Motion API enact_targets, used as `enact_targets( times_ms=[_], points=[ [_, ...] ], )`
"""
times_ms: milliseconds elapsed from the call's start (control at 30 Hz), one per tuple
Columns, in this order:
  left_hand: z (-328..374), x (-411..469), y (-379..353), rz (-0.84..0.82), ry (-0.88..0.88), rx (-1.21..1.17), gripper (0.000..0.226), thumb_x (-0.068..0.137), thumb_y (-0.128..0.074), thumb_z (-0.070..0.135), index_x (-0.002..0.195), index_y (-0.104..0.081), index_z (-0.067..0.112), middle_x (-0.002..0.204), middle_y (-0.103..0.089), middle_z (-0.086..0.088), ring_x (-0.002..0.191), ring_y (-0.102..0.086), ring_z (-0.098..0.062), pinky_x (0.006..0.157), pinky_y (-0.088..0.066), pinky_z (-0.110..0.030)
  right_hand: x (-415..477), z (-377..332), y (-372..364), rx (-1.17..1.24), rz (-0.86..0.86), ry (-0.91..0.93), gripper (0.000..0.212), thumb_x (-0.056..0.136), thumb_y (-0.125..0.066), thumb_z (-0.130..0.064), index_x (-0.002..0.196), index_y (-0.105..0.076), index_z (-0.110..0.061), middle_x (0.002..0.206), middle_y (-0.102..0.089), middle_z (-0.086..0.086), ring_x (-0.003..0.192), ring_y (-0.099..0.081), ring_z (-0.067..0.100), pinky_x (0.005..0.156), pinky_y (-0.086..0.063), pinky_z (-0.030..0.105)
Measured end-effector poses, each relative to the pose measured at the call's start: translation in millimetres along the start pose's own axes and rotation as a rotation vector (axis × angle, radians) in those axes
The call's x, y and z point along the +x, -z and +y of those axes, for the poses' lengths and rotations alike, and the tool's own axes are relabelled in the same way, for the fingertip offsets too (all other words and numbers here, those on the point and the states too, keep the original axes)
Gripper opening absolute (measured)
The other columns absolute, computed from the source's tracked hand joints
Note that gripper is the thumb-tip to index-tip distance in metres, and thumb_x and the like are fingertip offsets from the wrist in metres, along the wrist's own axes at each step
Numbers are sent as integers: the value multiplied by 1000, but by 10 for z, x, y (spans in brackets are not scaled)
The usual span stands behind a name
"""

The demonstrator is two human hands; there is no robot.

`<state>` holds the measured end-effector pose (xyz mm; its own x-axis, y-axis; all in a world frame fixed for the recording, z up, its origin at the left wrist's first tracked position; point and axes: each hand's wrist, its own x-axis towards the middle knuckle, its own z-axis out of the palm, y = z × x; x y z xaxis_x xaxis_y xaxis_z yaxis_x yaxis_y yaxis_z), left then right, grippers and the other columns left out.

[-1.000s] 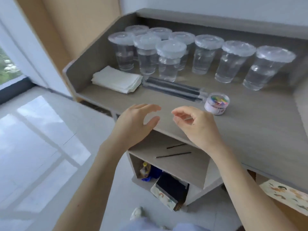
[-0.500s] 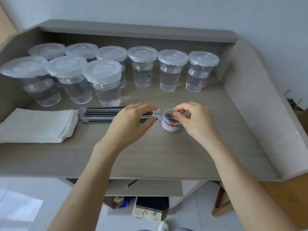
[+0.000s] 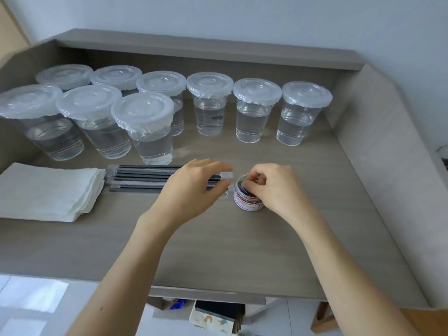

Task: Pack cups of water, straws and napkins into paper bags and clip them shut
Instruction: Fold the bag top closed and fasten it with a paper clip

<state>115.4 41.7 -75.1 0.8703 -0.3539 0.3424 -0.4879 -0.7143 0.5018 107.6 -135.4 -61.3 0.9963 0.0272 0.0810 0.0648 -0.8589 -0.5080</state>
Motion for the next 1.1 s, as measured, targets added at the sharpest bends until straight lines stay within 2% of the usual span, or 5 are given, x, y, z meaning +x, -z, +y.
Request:
enact_targets(
  times_ms=[200, 400, 633, 867, 1100],
  points=[
    [19, 17, -28, 10, -32, 2, 49, 81, -37, 49, 110, -66, 23, 103, -68, 8, 96, -61, -19, 76, -52, -41, -32, 64, -42, 114, 49, 60, 8, 84, -64, -28, 77, -67, -25, 69, -57, -7, 70, -50, 13, 64, -39, 30],
    [29, -12, -31, 36, -62, -7, 47, 80, -39, 48, 107, -67, 21, 101, -68, 7, 94, -62, -21, 73, -53, -41, -73, 104, -55, 226, 272, 130, 9, 83, -67, -21, 74, -69, -24, 74, -61, -14, 79, -47, 13, 70, -32, 14],
    [28, -207, 44, 34, -86, -39, 46, 81, -40, 47, 108, -67, 22, 102, -68, 8, 96, -61, -18, 75, -53, -39, -288, 2, 23, 549, 426, 98, 22, 86, -63, -13, 72, -58, -29, 69, -67, -11, 57, -61, 3, 59, -45, 15],
    [126, -530, 36, -24, -203, -161, 34, 82, -44, 46, 107, -63, 33, 105, -67, 11, 98, -61, -19, 69, -53, -40, -949, -33, -43, 538, 480, -12, 28, 86, -63, -8, 76, -60, -34, 66, -65, -18, 53, -61, 6, 55, -45, 15],
    [640, -820, -158, -110, -359, -232, 32, 86, -47, 38, 109, -65, 26, 105, -66, 8, 96, -61, -18, 70, -54, -40, -1830, 259, -15, 432, 522, -151, 20, 87, -63, -8, 89, -65, -28, 69, -63, -25, 58, -62, 1, 61, -48, 12]
  ],
)
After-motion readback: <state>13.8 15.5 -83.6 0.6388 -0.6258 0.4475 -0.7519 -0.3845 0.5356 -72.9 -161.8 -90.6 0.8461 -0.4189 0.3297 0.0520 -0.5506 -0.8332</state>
